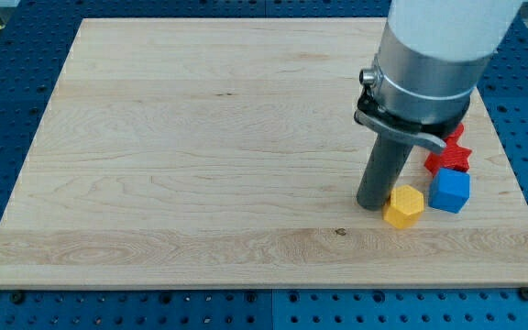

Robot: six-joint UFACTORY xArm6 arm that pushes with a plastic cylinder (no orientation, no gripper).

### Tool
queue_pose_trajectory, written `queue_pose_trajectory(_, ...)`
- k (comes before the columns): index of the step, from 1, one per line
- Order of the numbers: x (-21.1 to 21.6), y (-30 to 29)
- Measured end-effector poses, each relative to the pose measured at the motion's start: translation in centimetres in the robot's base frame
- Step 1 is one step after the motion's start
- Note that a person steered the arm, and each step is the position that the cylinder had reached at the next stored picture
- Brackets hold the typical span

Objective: Push the yellow hexagon a bit right

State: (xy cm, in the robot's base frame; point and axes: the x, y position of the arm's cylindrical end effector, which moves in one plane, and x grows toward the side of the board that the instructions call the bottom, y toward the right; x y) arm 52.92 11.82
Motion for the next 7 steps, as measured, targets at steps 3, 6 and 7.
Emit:
queue_pose_trajectory(3, 0.5, 5.3)
queue_pose_trajectory(6, 5.4, 1.1)
queue_pose_trajectory(7, 6.7, 1.8)
